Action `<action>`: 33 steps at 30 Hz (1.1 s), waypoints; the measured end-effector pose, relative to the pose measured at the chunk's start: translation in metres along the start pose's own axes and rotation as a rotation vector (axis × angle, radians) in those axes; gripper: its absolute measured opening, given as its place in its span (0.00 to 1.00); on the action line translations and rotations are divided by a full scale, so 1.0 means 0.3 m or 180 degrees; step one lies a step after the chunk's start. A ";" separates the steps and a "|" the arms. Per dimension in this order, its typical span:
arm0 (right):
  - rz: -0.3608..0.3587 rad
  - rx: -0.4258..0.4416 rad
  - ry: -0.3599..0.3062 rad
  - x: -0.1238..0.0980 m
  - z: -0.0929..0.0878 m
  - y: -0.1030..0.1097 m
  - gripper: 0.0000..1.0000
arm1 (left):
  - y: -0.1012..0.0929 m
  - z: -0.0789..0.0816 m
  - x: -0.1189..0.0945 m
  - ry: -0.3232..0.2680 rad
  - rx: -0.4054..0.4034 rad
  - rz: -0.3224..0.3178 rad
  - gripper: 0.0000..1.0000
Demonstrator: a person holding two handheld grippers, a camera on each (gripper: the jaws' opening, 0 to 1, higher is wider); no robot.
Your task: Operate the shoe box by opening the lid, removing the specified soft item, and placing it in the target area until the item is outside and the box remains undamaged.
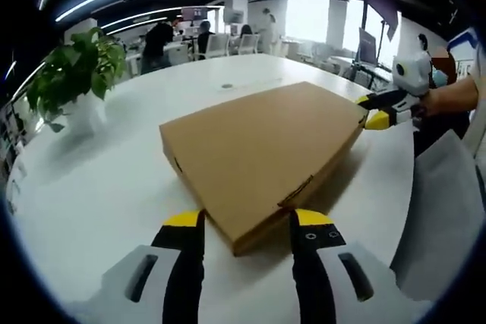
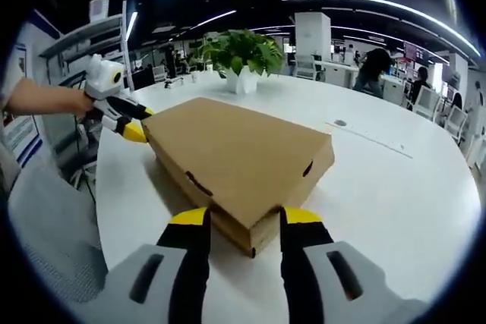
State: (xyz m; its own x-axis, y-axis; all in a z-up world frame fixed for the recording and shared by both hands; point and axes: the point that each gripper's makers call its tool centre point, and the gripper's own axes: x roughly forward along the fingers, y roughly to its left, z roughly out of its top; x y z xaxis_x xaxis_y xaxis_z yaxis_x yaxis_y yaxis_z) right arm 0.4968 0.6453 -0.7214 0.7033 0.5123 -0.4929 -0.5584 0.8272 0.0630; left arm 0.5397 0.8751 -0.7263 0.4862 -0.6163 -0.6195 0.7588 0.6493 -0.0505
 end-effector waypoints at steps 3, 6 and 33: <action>0.0013 -0.0002 0.0003 -0.006 -0.007 0.019 0.32 | 0.003 -0.009 -0.009 0.0009 0.0021 -0.0003 0.45; 0.0024 -0.0011 -0.0006 -0.012 -0.011 0.035 0.31 | 0.004 -0.019 -0.022 0.0009 0.0006 -0.0005 0.44; 0.0111 0.0128 -0.0108 -0.055 0.011 0.114 0.32 | -0.037 -0.057 -0.107 0.0137 -0.0171 0.0092 0.48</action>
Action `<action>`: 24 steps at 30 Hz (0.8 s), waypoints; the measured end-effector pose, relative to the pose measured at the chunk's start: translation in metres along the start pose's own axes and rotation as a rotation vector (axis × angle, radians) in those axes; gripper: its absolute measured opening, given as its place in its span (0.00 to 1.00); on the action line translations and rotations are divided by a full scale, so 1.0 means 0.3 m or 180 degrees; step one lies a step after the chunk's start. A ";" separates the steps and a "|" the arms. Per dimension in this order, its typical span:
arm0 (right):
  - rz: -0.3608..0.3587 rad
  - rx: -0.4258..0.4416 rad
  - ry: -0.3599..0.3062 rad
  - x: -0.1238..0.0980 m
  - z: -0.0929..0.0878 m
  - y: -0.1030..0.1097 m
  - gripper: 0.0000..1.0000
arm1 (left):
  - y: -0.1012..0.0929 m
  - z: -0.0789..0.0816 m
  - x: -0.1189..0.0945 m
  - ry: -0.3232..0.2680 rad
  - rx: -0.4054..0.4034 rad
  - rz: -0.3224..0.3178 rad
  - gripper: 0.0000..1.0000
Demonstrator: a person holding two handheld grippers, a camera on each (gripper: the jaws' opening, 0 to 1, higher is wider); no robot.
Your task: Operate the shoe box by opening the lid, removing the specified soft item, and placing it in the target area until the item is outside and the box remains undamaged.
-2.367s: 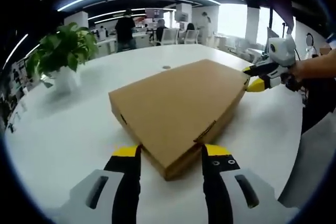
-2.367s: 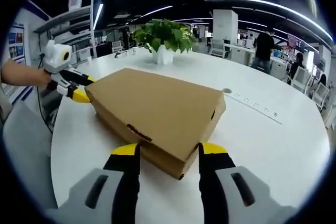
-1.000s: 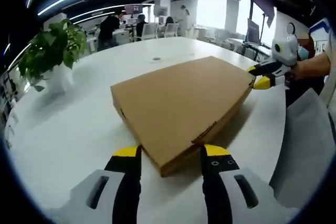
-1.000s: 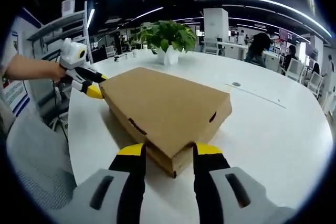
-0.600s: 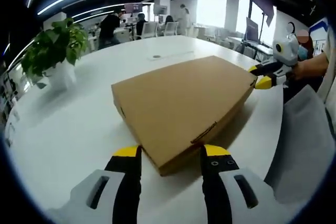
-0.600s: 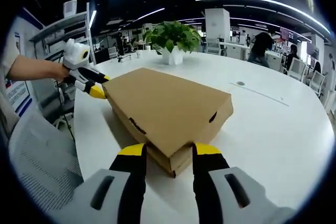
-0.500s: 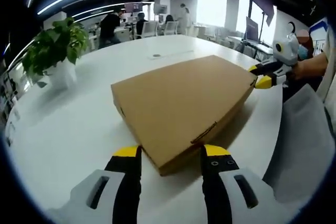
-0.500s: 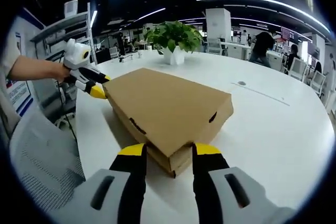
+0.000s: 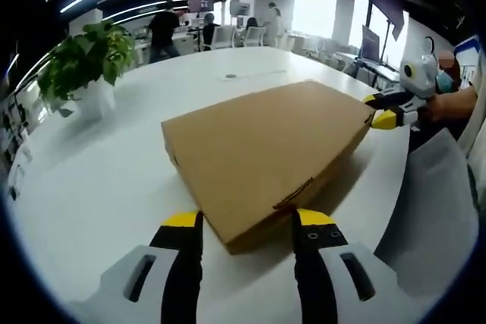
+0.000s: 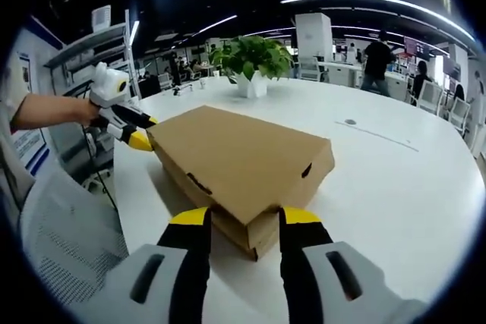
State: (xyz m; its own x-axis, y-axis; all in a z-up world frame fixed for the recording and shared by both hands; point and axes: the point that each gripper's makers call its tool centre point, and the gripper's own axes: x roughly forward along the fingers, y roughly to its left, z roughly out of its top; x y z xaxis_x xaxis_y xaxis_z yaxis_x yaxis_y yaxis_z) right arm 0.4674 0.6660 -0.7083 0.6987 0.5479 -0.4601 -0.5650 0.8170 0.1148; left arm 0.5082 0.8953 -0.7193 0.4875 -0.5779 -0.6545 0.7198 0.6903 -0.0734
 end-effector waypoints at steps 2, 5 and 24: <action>-0.0001 -0.0019 -0.0014 -0.005 0.007 0.003 0.32 | -0.002 0.004 -0.003 -0.0011 -0.0015 0.0012 0.48; 0.0003 -0.0034 -0.0043 -0.012 0.021 0.005 0.32 | -0.004 0.016 -0.013 -0.0062 -0.0053 0.0020 0.50; 0.0037 -0.0144 -0.0220 -0.053 0.122 0.012 0.34 | -0.010 0.107 -0.071 -0.0212 0.0072 0.0082 0.56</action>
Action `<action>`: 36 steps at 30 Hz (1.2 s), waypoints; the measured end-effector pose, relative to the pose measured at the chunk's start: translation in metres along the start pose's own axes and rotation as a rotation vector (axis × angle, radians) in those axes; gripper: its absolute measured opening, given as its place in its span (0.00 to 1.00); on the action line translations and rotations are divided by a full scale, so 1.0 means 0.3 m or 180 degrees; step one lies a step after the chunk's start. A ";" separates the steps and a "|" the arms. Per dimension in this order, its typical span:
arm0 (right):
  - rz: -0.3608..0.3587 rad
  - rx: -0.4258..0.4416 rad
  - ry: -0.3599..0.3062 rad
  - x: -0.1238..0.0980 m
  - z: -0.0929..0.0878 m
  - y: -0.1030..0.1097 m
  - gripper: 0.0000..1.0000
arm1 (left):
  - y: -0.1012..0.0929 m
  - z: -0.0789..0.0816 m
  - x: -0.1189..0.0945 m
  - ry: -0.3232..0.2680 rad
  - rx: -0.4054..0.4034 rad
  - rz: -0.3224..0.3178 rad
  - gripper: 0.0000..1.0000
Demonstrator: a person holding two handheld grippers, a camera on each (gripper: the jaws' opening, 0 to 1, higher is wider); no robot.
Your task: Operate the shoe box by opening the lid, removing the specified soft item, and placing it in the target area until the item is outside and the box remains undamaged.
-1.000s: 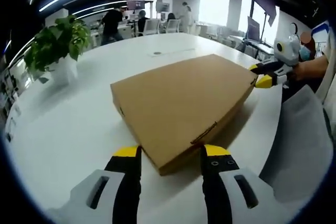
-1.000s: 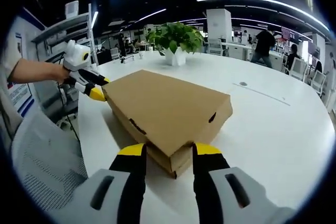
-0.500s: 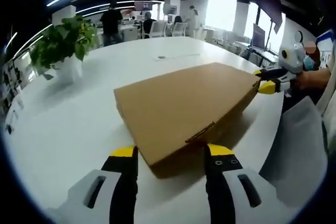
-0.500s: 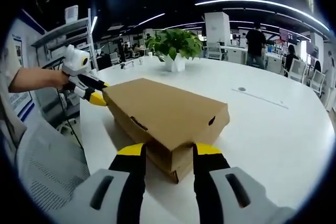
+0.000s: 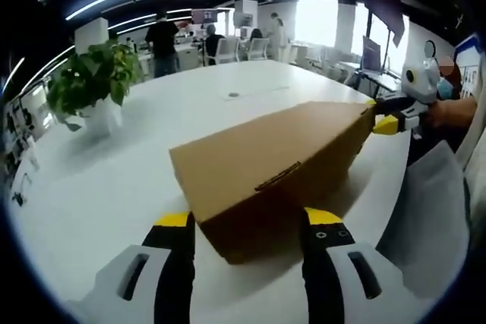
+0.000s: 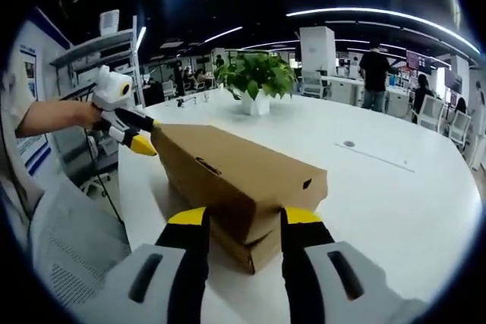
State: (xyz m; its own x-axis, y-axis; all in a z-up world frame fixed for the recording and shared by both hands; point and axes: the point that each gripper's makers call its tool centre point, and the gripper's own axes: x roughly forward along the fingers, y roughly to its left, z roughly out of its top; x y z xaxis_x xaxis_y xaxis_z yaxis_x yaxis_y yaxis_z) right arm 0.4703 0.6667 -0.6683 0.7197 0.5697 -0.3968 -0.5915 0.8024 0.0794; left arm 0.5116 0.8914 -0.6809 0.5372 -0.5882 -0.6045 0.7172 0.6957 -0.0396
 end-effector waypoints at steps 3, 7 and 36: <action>0.0005 -0.0020 -0.0034 -0.005 0.023 -0.001 0.35 | 0.005 0.024 -0.009 -0.0035 0.0018 0.0015 0.55; -0.0019 -0.0105 -0.0079 -0.010 0.056 -0.011 0.34 | 0.015 0.059 -0.021 -0.0093 0.0059 0.0064 0.54; -0.0166 -0.0393 -0.0333 0.024 0.267 -0.163 0.21 | 0.177 0.302 -0.029 -0.0476 0.0057 0.0550 0.24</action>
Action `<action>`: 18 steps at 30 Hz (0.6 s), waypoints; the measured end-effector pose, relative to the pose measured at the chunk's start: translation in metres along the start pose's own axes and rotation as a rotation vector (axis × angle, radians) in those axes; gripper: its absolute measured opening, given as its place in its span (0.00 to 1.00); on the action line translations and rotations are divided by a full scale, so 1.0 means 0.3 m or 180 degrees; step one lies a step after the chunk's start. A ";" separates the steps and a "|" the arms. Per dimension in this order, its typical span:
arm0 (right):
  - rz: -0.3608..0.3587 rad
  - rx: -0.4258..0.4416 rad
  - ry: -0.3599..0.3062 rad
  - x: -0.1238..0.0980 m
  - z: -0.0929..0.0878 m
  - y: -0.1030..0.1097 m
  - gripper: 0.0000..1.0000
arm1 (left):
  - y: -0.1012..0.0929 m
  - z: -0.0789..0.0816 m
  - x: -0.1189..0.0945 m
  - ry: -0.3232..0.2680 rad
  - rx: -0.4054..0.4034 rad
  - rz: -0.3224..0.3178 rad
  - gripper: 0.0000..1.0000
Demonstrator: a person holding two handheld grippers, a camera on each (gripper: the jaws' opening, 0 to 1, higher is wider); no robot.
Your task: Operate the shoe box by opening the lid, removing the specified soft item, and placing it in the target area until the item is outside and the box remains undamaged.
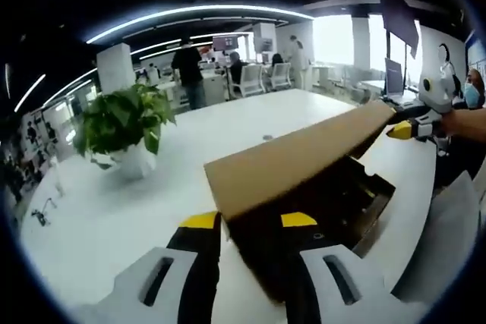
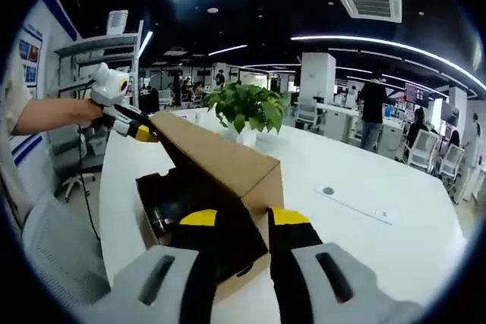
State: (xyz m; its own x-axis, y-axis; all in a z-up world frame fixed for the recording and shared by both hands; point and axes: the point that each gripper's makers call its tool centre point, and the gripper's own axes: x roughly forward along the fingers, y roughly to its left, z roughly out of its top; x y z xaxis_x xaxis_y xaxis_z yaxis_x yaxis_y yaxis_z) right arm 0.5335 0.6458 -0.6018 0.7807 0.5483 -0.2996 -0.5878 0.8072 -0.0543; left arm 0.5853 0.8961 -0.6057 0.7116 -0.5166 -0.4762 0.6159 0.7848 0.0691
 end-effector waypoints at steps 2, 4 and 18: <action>-0.0005 -0.0005 -0.0014 0.007 0.010 -0.011 0.21 | 0.017 0.013 0.010 -0.0015 -0.0014 0.0058 0.21; -0.0013 -0.0033 -0.0021 0.015 0.018 -0.021 0.21 | 0.035 0.026 0.021 -0.0034 -0.0049 0.0129 0.18; -0.0152 -0.0137 -0.0082 0.054 0.045 -0.102 0.13 | 0.117 0.066 0.060 -0.0119 -0.0269 0.0384 0.00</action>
State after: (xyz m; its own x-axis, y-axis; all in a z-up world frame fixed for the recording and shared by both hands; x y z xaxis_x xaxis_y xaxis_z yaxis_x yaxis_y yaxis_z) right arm 0.5671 0.6328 -0.5922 0.8130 0.5154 -0.2710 -0.5579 0.8227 -0.1090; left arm 0.6265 0.9075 -0.5945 0.7918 -0.4279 -0.4358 0.4956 0.8672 0.0490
